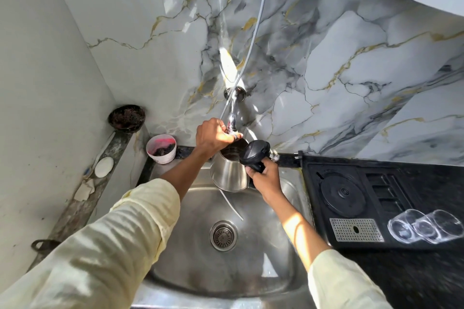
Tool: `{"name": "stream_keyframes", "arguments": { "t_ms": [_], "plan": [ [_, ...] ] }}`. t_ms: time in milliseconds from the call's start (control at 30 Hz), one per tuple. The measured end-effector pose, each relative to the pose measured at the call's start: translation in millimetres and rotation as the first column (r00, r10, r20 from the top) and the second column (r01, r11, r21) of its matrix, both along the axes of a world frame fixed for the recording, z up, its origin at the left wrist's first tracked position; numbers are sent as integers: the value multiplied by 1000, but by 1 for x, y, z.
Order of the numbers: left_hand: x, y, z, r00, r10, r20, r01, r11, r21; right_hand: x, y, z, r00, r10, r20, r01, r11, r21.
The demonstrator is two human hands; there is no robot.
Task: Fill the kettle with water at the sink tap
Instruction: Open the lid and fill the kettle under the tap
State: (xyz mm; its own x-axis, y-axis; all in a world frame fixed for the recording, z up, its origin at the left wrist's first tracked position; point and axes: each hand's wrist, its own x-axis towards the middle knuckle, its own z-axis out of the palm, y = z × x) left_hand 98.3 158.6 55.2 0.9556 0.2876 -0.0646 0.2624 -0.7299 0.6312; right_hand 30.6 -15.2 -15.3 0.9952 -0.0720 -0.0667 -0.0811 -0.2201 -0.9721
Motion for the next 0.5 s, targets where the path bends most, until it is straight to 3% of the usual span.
{"name": "stream_keyframes", "arguments": {
  "t_ms": [400,500],
  "plan": [
    [-19,-11,12,1000,24,-11,-23,998,63,-23,10,2,983,-149,-108,160,981,108],
    [-45,-6,7,992,-92,-87,84,992,-94,-36,-2,4,980,-141,-141,166,967,193]
  ]
}}
